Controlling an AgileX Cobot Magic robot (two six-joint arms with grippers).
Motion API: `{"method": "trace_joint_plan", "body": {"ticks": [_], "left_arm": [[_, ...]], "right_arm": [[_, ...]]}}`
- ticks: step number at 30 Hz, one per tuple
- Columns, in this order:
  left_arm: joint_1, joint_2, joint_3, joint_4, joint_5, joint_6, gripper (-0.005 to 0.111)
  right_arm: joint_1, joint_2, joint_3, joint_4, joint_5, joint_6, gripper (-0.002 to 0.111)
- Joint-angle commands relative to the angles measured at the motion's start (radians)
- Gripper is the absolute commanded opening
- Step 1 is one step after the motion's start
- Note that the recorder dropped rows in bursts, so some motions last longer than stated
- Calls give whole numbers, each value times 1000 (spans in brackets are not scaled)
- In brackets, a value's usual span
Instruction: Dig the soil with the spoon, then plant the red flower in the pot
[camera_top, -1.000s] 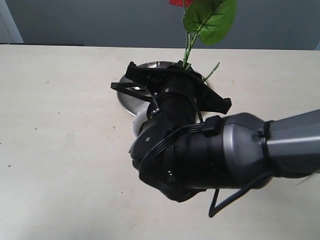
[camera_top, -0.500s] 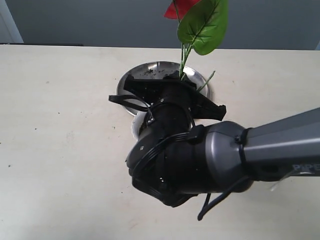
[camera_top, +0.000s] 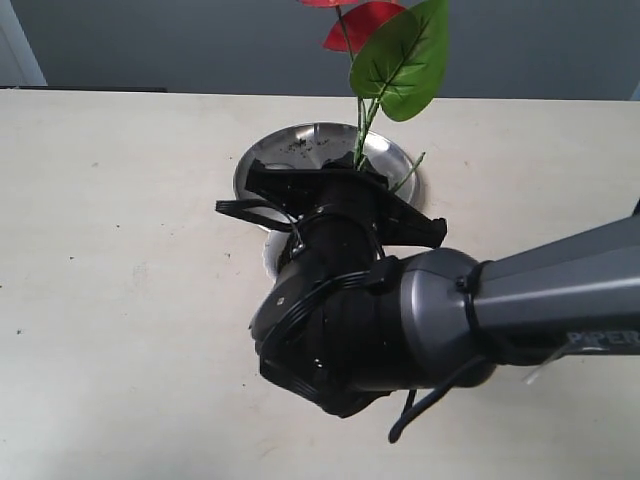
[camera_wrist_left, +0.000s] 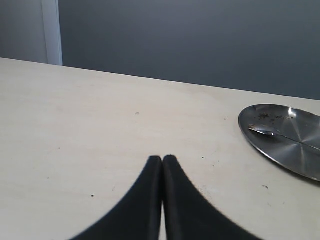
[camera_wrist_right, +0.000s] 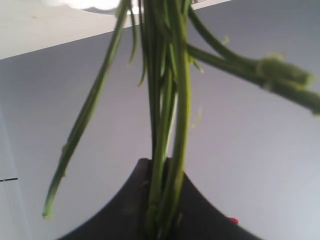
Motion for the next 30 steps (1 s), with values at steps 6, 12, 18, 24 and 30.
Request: {"method": "trace_joint_plan", "body": {"ticks": [6,12,18,24,30], "left_arm": [[2,-5,2,2,-15,-1,0],[2,-5,2,2,-15,-1,0],[2,-5,2,2,-15,-1,0],[2,-5,2,2,-15,-1,0],[2,-5,2,2,-15,-1,0]], "right_arm": [[5,13,3,45,-62,-2,1],[9,26,3,57,-78,-2,1],[9,26,3,34,-68,22,1],[16,26,3,26,-61,68,3],[22,26,3,28,-59,75,17]]}}
